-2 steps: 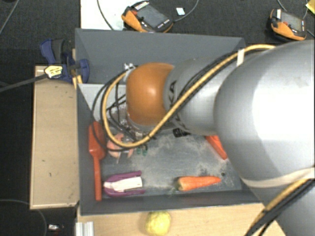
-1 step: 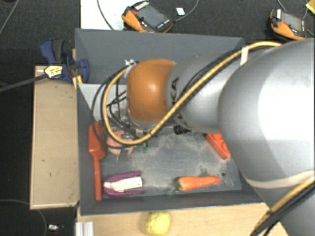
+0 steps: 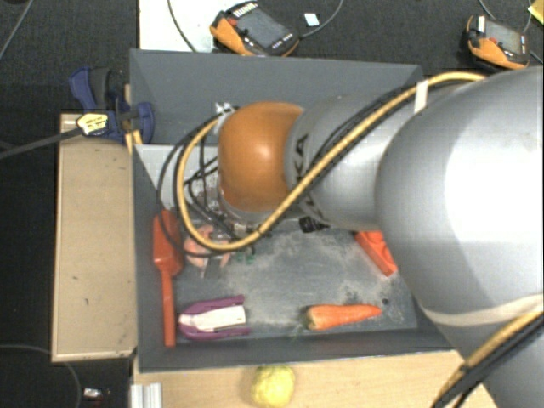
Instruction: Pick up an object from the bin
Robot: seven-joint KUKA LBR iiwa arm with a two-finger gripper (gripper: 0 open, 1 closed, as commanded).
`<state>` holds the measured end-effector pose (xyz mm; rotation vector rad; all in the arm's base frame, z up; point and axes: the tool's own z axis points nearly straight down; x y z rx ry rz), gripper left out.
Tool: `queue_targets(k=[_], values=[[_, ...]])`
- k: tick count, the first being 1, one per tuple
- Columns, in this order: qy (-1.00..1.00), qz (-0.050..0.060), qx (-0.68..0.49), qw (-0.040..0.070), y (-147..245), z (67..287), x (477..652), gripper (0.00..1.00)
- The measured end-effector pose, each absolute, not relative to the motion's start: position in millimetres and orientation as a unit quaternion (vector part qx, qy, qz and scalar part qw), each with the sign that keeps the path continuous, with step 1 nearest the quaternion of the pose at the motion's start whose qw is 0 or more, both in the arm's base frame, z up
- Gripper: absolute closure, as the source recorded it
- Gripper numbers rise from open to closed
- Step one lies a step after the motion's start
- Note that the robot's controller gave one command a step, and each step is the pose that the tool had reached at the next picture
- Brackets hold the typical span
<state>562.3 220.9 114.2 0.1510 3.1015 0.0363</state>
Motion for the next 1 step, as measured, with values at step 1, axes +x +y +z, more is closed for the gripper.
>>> queue_targets(k=[1], values=[[0.999,0.011,0.049,0.017,220.5,120.8,561.7,1.00]])
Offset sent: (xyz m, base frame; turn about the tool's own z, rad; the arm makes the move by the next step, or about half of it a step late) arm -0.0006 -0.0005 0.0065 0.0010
